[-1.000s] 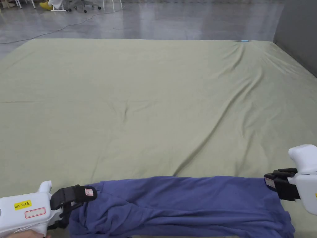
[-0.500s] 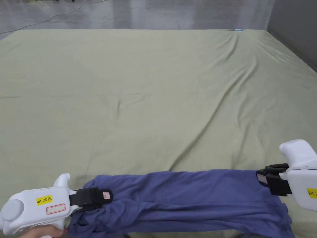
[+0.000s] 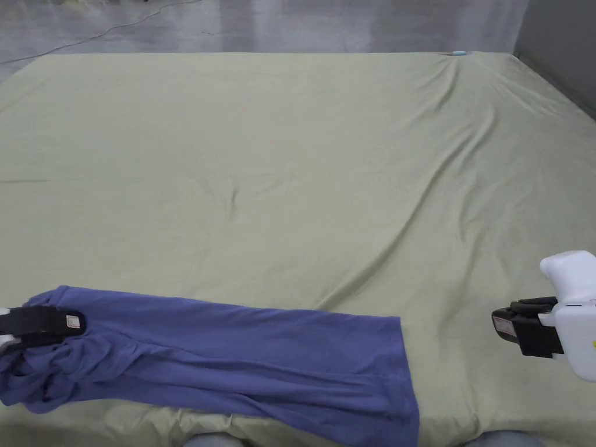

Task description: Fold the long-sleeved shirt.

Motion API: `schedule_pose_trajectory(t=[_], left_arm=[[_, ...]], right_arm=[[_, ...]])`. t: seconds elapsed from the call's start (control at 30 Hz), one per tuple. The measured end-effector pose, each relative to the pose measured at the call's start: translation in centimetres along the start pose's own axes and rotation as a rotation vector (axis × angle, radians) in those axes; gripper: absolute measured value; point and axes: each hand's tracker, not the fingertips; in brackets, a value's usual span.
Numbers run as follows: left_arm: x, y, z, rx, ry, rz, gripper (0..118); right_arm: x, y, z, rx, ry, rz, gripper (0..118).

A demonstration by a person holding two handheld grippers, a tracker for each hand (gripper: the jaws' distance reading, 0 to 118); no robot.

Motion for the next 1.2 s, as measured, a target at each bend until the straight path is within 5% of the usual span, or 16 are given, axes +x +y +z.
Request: schedule_pose_trajectory(t=[0.3,0.53,0.7,0.77,0.83,0.87,1.2], left_arm=[[13.1,-2.8,-0.2,-0.033,-0.186,-0.092,16],[21.7,-7.1,-11.8,-0.154,0.036,-0.166,16],[22.6,-8.4,-17.1,-0.237,-0.018,-0.084,16],[24.4,-9.2,-16.8,-0.22,-0.095,-0.088,48],[26.1,-9.9,-17.1,-0.24,-0.148,-0.106,103],[26.8,-10.2,-17.2,-0.249,-0.148,-0.114,115],[25.6,-7.7,-9.9,-0.075,-0.188,-0.129,112]], right_arm=[[-0.4,0.5,-0.3,0.011,0.032,0.025,0],[0.5,-0.7,1.1,0.044,0.044,0.022,0],[1.6,-2.0,1.9,0.044,0.029,0.011,0],[2.4,-2.4,1.8,0.045,0.029,-0.002,0],[2.8,-2.8,1.8,0.048,0.025,-0.018,0],[2.7,-2.9,1.9,0.048,0.024,-0.022,0],[2.9,-3.4,2.3,0.055,0.017,-0.045,0]])
